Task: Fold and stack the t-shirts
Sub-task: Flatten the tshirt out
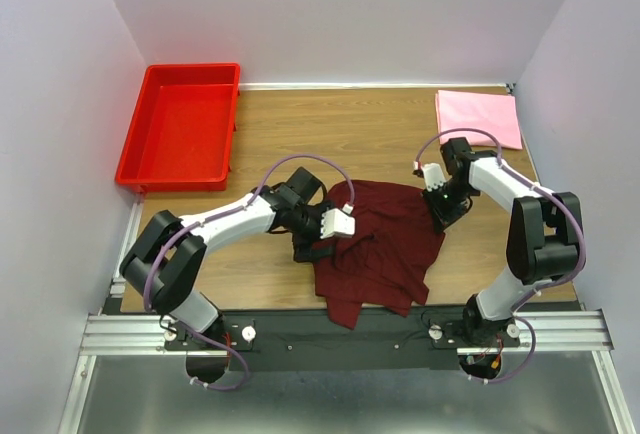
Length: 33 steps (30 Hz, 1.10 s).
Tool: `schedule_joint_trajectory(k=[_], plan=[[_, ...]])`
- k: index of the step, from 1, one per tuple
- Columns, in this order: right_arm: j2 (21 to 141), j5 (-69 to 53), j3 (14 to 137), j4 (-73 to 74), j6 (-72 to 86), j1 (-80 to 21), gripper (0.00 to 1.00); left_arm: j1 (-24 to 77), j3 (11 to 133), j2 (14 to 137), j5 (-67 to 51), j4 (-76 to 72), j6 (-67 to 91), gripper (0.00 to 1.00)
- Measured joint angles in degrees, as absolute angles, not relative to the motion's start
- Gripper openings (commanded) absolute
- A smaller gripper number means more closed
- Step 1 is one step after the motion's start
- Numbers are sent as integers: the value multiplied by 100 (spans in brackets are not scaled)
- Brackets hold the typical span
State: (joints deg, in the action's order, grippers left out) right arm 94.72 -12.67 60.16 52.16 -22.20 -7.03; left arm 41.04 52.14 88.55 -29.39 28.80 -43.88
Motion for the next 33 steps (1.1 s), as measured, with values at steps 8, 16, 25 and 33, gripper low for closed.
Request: schedule_joint_trajectory(k=[8,16,25,33], plan=[[9470,-1229,6034,5188,-2209,-703,0,4154,5701,9690,-3155,2943,-4049,28],[9164,-757,6270,5054,-2259,-666,1,3782,6031,9990,-2727,3105,-4091,0],[9494,-211,7356,4713,-2504,-12,1,2381,7732,10339,-1817,3642,-4768,0],[10383,193,8333,4560,-2475,-32,61,2349,8305,10892,-1302,3588,-4626,41]])
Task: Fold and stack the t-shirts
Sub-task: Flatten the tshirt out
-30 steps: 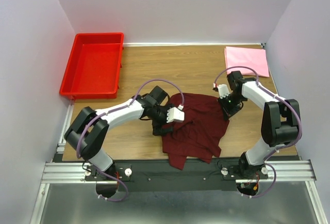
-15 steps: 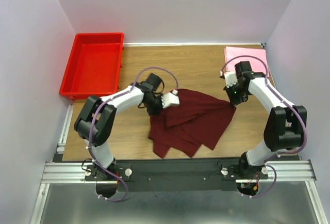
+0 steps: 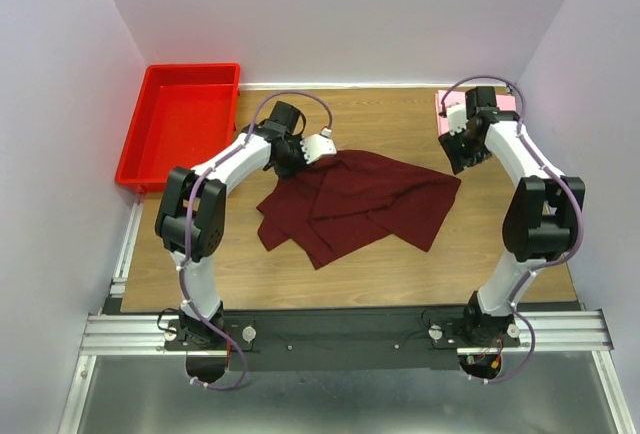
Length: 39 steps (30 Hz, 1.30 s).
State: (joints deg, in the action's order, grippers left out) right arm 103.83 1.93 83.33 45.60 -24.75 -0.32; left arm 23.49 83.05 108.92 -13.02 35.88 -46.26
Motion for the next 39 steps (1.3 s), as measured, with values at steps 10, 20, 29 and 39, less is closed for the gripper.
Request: schedule_joint_trajectory(k=[10,20,29,39], plan=[[9164,-1140,7789,5483,-2821,-532,51,2038,8261,10014,-2257,4038,-4252,63],[8871,-1448,6049,5461,-2744,-2189,47,2075,7380,9450,-2989,4368,-4021,65],[8884,-799,5319,5039,-2805,-2552,47,2086,7251,9386,-3055,4469,-3997,66],[9024,-213,4980,4584,-2915,-2558,19,2447,6761,9129,-3039,4460,-4147,67]])
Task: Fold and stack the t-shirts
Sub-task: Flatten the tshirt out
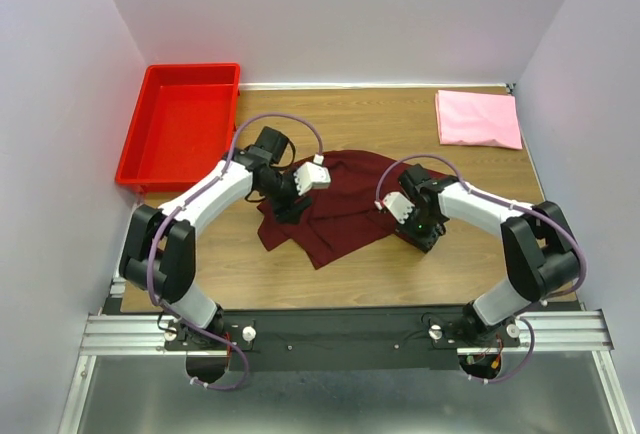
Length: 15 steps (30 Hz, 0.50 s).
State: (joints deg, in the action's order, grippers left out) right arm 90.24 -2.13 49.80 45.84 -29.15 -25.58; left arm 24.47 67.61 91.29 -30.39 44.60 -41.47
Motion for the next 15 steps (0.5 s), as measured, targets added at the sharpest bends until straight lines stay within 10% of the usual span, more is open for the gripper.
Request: schedule_joint_trajectory(k=[1,15], plan=[[9041,-102,4974,4525,-2954,-2578,1,2541,6643,9070,-3033,4410,-4178,65],[8394,-19,5555,4386,-2611,-2425,1,4047,5354,8560,-2805,3817,-4016,52]])
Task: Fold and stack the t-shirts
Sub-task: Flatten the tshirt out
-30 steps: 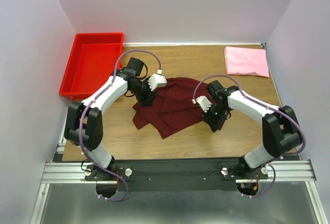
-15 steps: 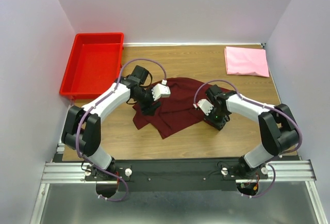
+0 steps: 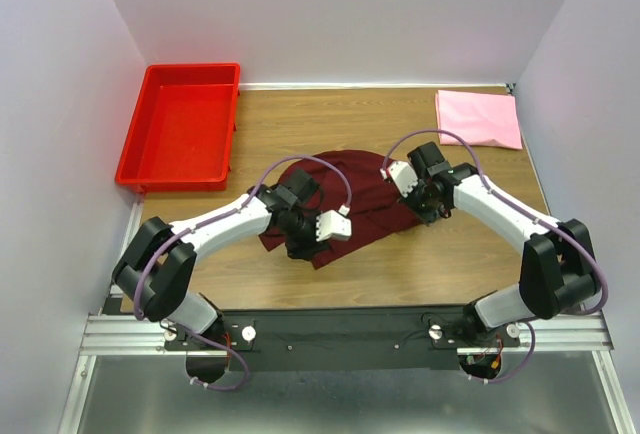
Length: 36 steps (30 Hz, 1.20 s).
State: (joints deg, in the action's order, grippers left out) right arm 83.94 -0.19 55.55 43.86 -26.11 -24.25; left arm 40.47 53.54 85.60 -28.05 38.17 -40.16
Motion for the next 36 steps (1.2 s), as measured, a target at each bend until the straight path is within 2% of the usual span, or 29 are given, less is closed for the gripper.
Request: schedule_joint_trajectory(k=[9,21,25,29,32,34,36], plan=[[8440,-78,5690,4333,-2534,-2285,1,4635,5238,8764,-2519,3153,-4180,56],[8508,-75,5717,4335,-2523,-2196,1,4812,5264,9292,-2469,2980,-4414,64],[8560,-75,5732,4335,-2526,-2178,1,4814,5295,9341,-2467,2961,-4445,52],[8584,-73,5760,4333,-2528,-2174,1,4812,5310,9386,-2467,2838,-4462,32],[8584,-73,5767,4335,-2530,-2167,1,4814,5312,9389,-2464,2794,-4438,23],[8584,-73,5767,4335,-2530,-2167,1,4810,5312,9389,-2467,2781,-4412,25],[8584,-73,5767,4335,-2530,-2167,1,4801,5312,9386,-2469,2781,-4407,35]])
